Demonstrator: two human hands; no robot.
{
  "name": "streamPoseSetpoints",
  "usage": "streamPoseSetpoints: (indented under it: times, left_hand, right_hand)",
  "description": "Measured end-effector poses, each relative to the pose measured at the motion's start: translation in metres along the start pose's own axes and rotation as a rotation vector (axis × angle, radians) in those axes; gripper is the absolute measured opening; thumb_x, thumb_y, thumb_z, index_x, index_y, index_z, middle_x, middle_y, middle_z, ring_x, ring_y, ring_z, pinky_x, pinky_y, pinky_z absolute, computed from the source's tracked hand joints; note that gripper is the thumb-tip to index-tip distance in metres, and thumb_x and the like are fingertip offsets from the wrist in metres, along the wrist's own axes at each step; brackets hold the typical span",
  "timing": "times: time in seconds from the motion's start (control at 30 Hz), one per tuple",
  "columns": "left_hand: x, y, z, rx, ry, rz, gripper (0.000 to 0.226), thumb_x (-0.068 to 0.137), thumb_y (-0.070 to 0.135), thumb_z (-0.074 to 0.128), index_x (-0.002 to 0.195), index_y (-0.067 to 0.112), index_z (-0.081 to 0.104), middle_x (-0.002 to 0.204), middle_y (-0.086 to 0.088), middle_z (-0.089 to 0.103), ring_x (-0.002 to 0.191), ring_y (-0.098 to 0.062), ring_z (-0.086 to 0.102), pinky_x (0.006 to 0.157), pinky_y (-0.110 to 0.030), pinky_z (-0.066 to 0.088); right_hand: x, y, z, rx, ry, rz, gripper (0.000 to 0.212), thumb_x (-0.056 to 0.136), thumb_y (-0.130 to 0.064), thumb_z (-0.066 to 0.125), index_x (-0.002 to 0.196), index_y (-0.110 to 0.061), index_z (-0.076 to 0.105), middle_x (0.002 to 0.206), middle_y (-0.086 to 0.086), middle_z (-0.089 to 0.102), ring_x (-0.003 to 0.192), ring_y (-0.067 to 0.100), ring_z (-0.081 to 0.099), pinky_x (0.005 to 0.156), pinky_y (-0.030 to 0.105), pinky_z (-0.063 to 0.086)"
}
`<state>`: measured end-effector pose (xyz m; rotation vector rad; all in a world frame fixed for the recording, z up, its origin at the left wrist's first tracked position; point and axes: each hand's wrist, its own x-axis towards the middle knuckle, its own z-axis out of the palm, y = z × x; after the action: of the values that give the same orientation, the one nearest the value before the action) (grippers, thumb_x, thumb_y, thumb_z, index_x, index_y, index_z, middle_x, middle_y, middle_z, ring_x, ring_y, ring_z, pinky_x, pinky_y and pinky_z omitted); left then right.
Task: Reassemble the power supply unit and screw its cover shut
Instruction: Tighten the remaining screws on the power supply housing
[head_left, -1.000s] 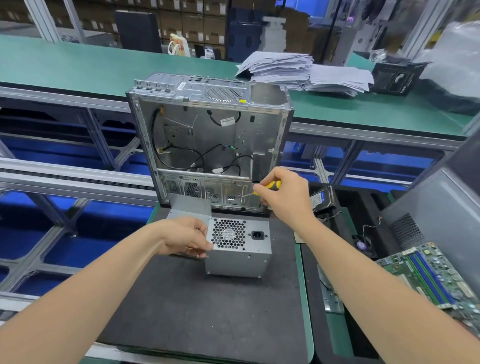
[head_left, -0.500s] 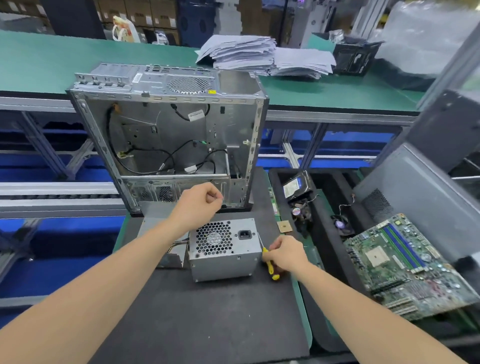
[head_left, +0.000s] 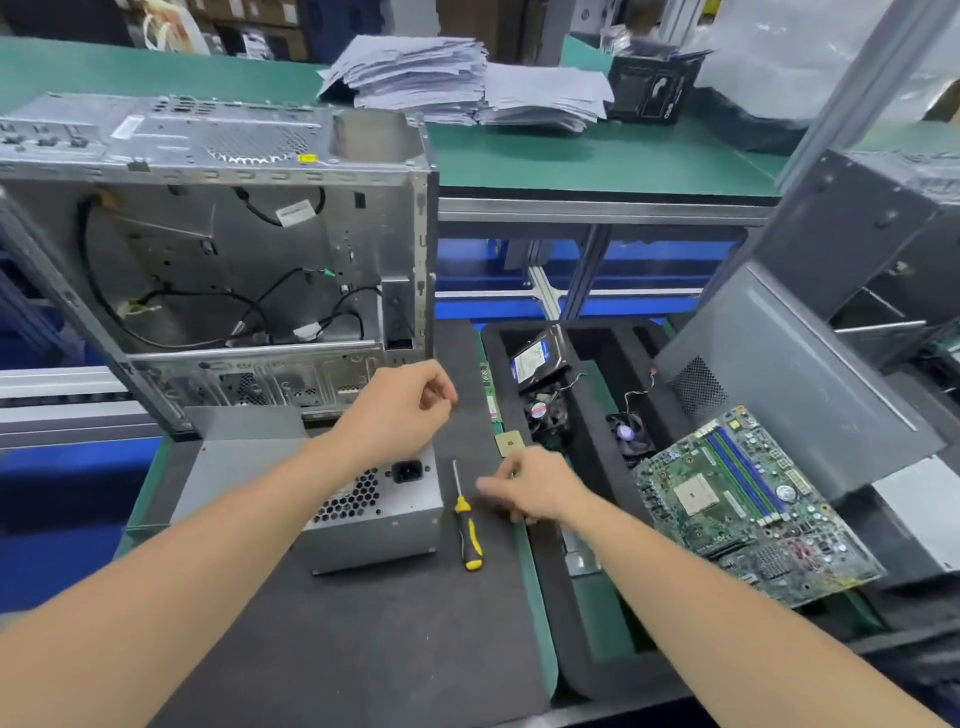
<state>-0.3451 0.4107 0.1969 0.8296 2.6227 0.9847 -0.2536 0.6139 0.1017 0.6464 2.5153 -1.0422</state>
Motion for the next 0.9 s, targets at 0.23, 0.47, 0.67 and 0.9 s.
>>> streamPoseSetpoints:
  times: [0.23,0.47,0.67,0.9]
  left_hand:
    - [0.018,0.056,0.084,0.05,-0.104,0.093,0.011,0.096,0.02,0.058,0.095,0.03,0.063,0.083,0.014,0.064,0.079,-0.005,0.061,0.07,-0.029,0.051]
    - [0.021,0.036,0.166,0.305,-0.134,-0.003,0.013,0.096,0.012,0.054,0.1,0.024,0.057,0.107,0.003,0.061,0.1,-0.023,0.06,0.089,-0.04,0.049]
    - [0.006,0.0,0.198,0.458,-0.041,0.033,0.014,0.101,0.014,0.056,0.113,0.019,0.06,0.113,-0.001,0.056,0.105,-0.027,0.05,0.092,-0.039,0.042]
    - [0.0,-0.014,0.209,0.464,0.075,0.09,0.013,0.097,0.012,0.063,0.109,0.018,0.063,0.107,-0.002,0.056,0.096,-0.029,0.049,0.081,-0.039,0.041]
  right_hand:
    - [0.018,0.061,-0.096,-0.435,0.024,-0.161,0.003,0.088,-0.019,0.073,0.089,-0.018,0.076,0.08,-0.009,0.07,0.062,0.006,0.062,0.079,0.028,0.06]
    - [0.03,0.099,-0.09,-0.621,-0.162,-0.356,0.014,0.093,-0.01,0.069,0.099,-0.015,0.08,0.105,0.001,0.077,0.095,0.019,0.071,0.092,0.031,0.057]
    - [0.039,0.106,-0.076,-0.74,-0.254,-0.337,0.028,0.096,0.002,0.063,0.113,-0.013,0.079,0.121,0.008,0.072,0.101,0.028,0.072,0.092,0.035,0.059]
    - [0.047,0.1,-0.061,-0.751,-0.307,-0.302,0.027,0.094,0.002,0.066,0.114,-0.012,0.078,0.12,0.009,0.074,0.106,0.028,0.072,0.097,0.036,0.057]
